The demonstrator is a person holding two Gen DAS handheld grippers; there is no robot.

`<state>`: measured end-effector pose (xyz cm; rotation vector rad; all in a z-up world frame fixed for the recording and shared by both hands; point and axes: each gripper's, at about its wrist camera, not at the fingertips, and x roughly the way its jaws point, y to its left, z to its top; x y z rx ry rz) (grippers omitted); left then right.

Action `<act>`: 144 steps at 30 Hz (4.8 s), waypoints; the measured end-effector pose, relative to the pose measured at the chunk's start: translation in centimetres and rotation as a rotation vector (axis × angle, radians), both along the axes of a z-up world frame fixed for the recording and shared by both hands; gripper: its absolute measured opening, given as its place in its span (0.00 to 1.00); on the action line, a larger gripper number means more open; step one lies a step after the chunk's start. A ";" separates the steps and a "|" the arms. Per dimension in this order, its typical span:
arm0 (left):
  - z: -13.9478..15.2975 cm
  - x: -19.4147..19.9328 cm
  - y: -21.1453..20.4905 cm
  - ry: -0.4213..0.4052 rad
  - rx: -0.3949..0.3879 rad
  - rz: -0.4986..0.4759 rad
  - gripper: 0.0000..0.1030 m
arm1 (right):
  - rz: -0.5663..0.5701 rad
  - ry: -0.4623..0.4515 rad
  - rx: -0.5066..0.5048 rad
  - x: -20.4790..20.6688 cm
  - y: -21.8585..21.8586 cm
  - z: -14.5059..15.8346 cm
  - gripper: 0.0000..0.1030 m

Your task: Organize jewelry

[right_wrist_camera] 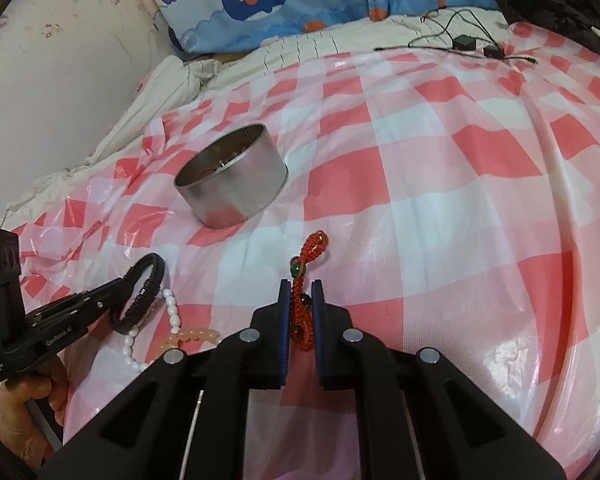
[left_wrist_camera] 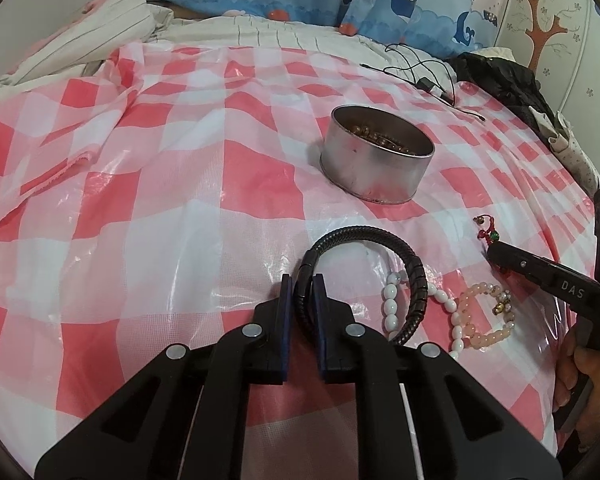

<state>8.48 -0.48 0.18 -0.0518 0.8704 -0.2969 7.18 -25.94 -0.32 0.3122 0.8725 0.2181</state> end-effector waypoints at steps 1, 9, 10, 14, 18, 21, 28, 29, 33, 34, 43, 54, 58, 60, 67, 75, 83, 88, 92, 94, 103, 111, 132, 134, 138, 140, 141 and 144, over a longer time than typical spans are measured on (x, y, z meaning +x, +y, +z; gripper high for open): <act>0.0 0.0 0.0 0.000 0.005 0.000 0.11 | 0.000 0.008 0.005 0.1 -0.1 -0.1 0.11; 0.0 -0.4 -2.0 -0.014 0.067 -0.069 0.40 | 0.026 0.016 0.012 0.2 0.3 -0.3 0.23; 0.0 -0.5 -2.3 -0.017 0.081 -0.071 0.41 | 0.032 0.014 0.007 0.1 0.4 -0.2 0.25; 0.0 -0.6 -2.5 -0.020 0.096 -0.073 0.41 | 0.050 0.011 -0.013 0.2 1.0 -0.2 0.33; 0.1 -0.7 -2.7 -0.022 0.103 -0.073 0.41 | 0.053 0.012 -0.039 0.2 1.4 -0.2 0.35; 0.0 -0.6 -2.7 -0.022 0.103 -0.073 0.41 | 0.053 0.014 -0.064 0.2 1.7 -0.2 0.35; 0.0 -0.6 -2.7 -0.023 0.110 -0.073 0.42 | 0.052 0.012 -0.096 0.1 2.1 -0.2 0.35; 0.0 -0.6 -2.7 -0.023 0.110 -0.073 0.42 | 0.052 0.010 -0.101 0.1 2.2 -0.2 0.35; 0.2 -0.7 -2.4 -0.037 0.109 -0.053 0.29 | 0.025 -0.001 -0.119 0.0 2.1 -0.1 0.21; 0.2 -0.7 -2.2 -0.038 0.099 -0.048 0.14 | 0.023 -0.004 -0.110 -0.1 1.9 0.0 0.10; 0.7 -0.7 -0.5 -0.061 0.007 0.003 0.08 | 0.016 -0.060 -0.018 -0.8 0.5 0.6 0.10; 1.3 -0.8 0.5 -0.074 -0.054 0.026 0.08 | 0.029 -0.118 0.018 -1.6 0.4 1.5 0.10; 1.9 -1.1 0.3 -0.086 -0.060 0.017 0.08 | 0.030 -0.152 0.016 -2.1 0.5 2.2 0.10; 2.3 -1.3 0.2 -0.091 -0.072 0.006 0.08 | 0.031 -0.162 0.016 -2.2 0.7 2.8 0.10; 5.3 -0.8 -1.4 -0.147 -0.041 -0.057 0.08 | 0.118 -0.214 0.017 -0.4 1.6 6.4 0.10; 6.7 3.6 -3.4 -0.164 -0.012 -0.085 0.08 | 0.176 -0.261 -0.023 2.6 1.4 8.6 0.10; 6.3 7.7 -5.9 -0.160 -0.009 -0.105 0.08 | 0.227 -0.264 -0.035 5.7 2.8 8.4 0.10; 5.6 10.2 -6.8 -0.134 -0.002 -0.108 0.09 | 0.265 -0.265 -0.065 7.6 4.4 8.2 0.10; 4.4 11.8 -7.3 -0.087 0.021 -0.137 0.12 | 0.284 -0.247 -0.094 9.1 5.4 7.4 0.10; 4.1 12.0 -7.3 -0.084 0.033 -0.143 0.14 | 0.293 -0.228 -0.109 9.9 6.0 6.7 0.10; 4.6 10.1 -4.3 -0.103 0.007 -0.080 0.38 | 0.324 -0.165 -0.213 10.8 8.0 4.6 0.36; 4.2 4.6 -1.9 -0.092 -0.014 -0.015 0.56 | 0.152 -0.191 -0.105 3.3 3.8 5.8 0.53; 0.7 -4.5 1.0 -0.067 -0.002 0.128 0.80 | -0.089 0.011 -0.191 -2.3 0.8 0.5 0.86; 0.7 -4.5 1.6 -0.062 -0.039 0.131 0.80 | -0.087 0.008 -0.170 -2.8 0.3 0.6 0.86; 0.4 -4.4 3.4 -0.057 -0.145 0.134 0.80 | -0.051 0.010 -0.169 -2.9 -0.1 0.6 0.86; 0.4 -4.4 3.9 -0.059 -0.164 0.147 0.80 | -0.051 0.007 -0.170 -3.0 0.0 0.7 0.86; 0.4 -4.4 3.9 -0.061 -0.165 0.150 0.80 | -0.052 0.004 -0.171 -3.0 0.0 0.7 0.86; 0.3 -4.3 3.3 -0.059 -0.133 0.150 0.80 | -0.054 -0.007 -0.146 -3.2 -0.3 0.7 0.86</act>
